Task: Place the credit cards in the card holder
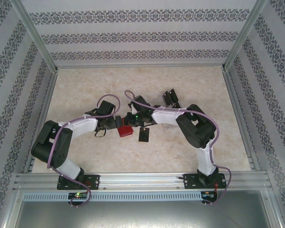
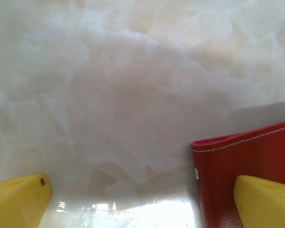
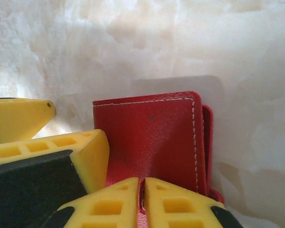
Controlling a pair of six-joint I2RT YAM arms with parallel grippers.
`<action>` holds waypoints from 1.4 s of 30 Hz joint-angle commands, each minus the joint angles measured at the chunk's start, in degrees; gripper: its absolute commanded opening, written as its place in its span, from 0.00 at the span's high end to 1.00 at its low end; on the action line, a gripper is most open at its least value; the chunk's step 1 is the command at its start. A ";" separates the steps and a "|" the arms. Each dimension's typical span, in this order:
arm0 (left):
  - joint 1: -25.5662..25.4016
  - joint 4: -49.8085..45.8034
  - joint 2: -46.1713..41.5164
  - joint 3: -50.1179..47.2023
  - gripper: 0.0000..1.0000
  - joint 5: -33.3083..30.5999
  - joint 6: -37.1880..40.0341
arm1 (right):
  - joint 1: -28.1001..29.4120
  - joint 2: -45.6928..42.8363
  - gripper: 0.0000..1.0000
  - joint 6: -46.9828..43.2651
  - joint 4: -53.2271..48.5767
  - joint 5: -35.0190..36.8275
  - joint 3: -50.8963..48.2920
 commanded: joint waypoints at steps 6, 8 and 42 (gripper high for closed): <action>1.38 -3.11 0.99 2.12 0.00 2.99 -0.79 | 0.74 -3.05 0.47 -1.68 -9.67 0.73 7.18; 2.09 -4.53 -0.51 4.26 0.00 2.79 -0.60 | 0.80 -6.04 0.38 -1.80 -9.79 0.99 6.50; 8.78 23.42 -52.17 -27.40 0.00 -26.41 37.11 | -42.96 -57.47 0.02 -30.46 5.59 49.30 -40.48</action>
